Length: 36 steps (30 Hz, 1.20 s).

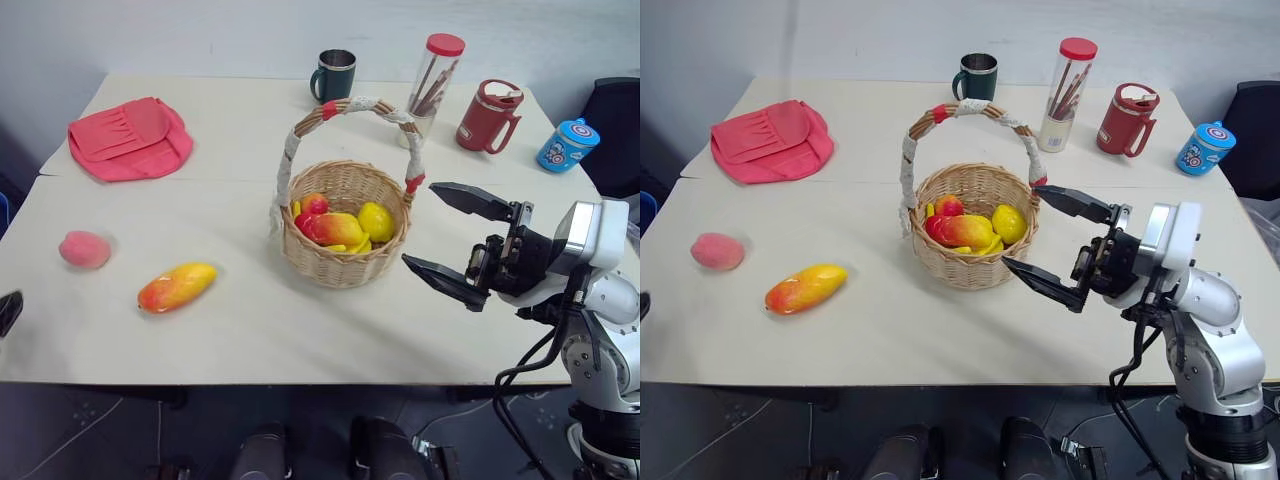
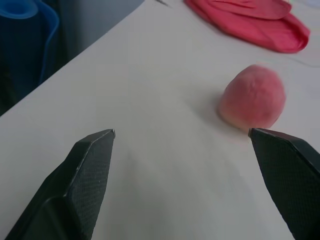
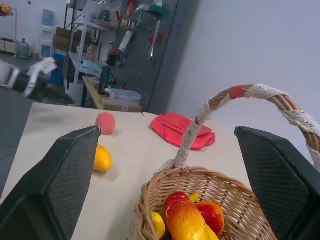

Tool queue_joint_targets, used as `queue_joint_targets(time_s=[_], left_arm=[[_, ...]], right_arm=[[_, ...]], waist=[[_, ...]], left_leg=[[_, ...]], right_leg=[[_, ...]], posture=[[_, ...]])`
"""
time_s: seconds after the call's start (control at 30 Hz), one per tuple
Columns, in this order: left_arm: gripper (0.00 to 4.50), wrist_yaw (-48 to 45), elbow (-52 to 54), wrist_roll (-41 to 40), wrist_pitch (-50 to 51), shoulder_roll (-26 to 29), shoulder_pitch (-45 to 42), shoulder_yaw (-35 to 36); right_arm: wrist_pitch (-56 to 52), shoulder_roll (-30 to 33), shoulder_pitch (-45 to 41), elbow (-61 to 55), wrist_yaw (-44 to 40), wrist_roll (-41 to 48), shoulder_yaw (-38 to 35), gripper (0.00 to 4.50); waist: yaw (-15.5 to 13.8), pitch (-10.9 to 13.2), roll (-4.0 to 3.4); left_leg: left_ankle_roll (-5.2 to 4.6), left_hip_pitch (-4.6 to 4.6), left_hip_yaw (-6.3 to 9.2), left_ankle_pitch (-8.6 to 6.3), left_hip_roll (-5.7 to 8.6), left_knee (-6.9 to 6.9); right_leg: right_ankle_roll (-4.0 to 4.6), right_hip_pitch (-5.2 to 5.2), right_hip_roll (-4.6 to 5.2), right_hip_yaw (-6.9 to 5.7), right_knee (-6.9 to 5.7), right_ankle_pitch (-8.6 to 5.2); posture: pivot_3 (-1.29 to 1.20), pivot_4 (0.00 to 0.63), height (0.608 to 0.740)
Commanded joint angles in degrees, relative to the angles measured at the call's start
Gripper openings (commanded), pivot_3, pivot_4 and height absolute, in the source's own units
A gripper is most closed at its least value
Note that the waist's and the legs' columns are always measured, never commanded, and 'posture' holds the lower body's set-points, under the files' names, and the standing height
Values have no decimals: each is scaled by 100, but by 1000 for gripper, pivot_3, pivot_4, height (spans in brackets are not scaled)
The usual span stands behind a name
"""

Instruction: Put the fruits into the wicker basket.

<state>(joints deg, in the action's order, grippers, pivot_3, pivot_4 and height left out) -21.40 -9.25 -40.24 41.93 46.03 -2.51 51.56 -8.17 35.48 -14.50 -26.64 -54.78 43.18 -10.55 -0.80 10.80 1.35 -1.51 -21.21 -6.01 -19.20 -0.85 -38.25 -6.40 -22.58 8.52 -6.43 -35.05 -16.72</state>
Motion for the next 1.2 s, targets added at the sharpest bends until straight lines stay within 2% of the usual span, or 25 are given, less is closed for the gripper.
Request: queue_joint_targets(time_s=[0.03,0.23,0.43,0.53,0.6,0.67,0.73,0.87,0.97,1.0,1.07,1.2], left_arm=[[4493,-61,-549,342,180,626,-901,-833],[4493,-145,-2385,1695,-194,1164,-2666,-2697],[4493,-690,-3709,2264,-718,1145,-3537,-3386],[3900,-1028,-4161,2470,-1111,1125,-3754,-3573],[3296,-1053,-4465,2601,-1367,1186,-3870,-3597],[2722,-1536,-4460,2610,-1296,1273,-3803,-3688],[2406,-2116,-4113,2351,-1300,1326,-3642,-3520],[2382,-3117,-2215,1410,-1487,1272,-3151,-2743],[2382,-3622,-167,268,-353,1153,-2773,-2547],[2382,-3882,693,-133,-27,1154,-2639,-2808],[2382,-4045,1830,-410,223,1020,-2716,-3488],[2382,-3505,2482,-338,295,223,-3506,-4343]], right_arm=[[83,-8,7,-38,-152,-45,39,4500],[124,-54,126,-27,-269,-96,105,4500],[181,-147,336,-138,-140,-195,66,4500],[233,-183,432,-156,-98,-264,50,4500],[256,-198,472,-155,-97,-298,40,4500],[281,-205,471,-147,-77,-313,7,4500],[314,-195,467,-129,-45,-329,-41,4500],[456,-154,468,36,89,-412,-368,4500],[559,-382,441,311,625,-341,-856,4500],[628,-296,529,569,555,-397,-1062,4500],[700,-140,694,919,398,-506,-1326,4500],[806,-59,804,1094,325,-610,-1430,4500]], waist=[[6,0,0],[121,1,-2],[159,0,6],[142,-1,8],[140,0,9],[148,-1,9],[152,0,9],[142,8,23],[85,8,23],[73,9,21],[22,15,9],[-14,25,-24]], left_leg=[[0,2,-2,1,1,-1],[-24,4,-40,15,4,10],[-36,-14,-105,8,4,7],[-40,-15,-110,6,5,0],[-41,-16,-114,6,5,-8],[-43,-16,-115,7,2,-21],[-43,-16,-116,7,-1,-36],[-40,-29,-103,5,-13,-69],[-40,-37,-89,3,-15,-82],[-41,-37,-81,3,-12,-83],[-47,-35,-74,2,-2,-84],[-56,-16,-76,3,4,-84]], right_leg=[[0,0,-1,-3,-3,0],[-2,-20,-30,-54,-19,2],[-1,-87,-14,-118,-56,2],[-1,-87,-11,-120,-56,2],[-1,-87,-9,-116,-57,2],[-2,-86,-8,-116,-64,2],[-2,-87,-7,-114,-79,2],[0,-89,-2,-116,-91,2],[13,-83,10,-100,-86,11],[15,-76,14,-91,-83,13],[14,-66,15,-82,-80,14],[6,-39,1,-61,-70,18]], posture=[[0,150,740],[0,150,740],[0,150,740],[0,150,740],[0,150,740],[0,150,740],[0,150,740],[0,150,740],[0,150,740],[0,150,740],[0,150,740],[0,150,740]])
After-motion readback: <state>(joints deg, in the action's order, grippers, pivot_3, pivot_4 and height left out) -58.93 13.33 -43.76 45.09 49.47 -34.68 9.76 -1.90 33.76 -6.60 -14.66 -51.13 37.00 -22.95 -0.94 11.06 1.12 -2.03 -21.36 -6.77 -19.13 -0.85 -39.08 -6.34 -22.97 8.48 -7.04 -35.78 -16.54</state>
